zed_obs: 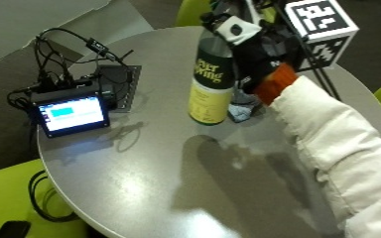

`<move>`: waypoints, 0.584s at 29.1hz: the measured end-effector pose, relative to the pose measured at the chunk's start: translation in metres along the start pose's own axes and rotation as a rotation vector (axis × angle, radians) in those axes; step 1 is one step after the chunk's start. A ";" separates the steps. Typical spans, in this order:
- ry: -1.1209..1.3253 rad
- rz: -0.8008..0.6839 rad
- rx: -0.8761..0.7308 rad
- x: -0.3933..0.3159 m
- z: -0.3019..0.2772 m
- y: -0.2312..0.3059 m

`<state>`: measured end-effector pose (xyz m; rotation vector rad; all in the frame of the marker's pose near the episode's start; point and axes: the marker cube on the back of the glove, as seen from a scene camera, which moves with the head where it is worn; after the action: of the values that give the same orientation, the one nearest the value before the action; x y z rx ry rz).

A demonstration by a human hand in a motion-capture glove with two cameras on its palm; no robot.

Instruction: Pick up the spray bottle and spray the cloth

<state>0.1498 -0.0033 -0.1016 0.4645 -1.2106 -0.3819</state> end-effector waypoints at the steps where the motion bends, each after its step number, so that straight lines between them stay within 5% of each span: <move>1: -0.054 -0.009 -0.031 -0.006 0.019 0.003; 8: -0.327 -0.046 -0.248 -0.039 0.147 0.026; 17: -0.256 -0.108 -0.334 -0.035 0.228 0.039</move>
<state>-0.0763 0.0169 -0.0448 0.1948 -1.3398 -0.7403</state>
